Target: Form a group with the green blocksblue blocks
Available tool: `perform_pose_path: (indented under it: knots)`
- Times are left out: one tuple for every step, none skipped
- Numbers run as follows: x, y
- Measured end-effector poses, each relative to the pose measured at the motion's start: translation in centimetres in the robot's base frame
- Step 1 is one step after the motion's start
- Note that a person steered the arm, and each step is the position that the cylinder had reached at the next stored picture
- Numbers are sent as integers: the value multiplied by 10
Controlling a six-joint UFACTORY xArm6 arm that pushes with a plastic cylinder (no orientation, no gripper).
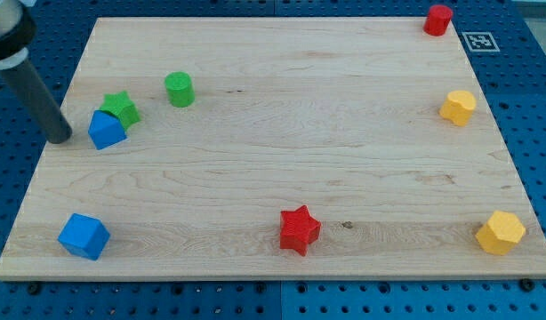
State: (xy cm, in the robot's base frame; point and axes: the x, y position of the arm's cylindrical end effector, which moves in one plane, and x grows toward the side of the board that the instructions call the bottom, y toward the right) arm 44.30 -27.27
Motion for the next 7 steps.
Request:
perform_pose_path:
  knots:
    - [-13, 31]
    - [-34, 62]
    - [-42, 79]
    - [-36, 76]
    - [-16, 69]
    - [23, 55]
    - [67, 8]
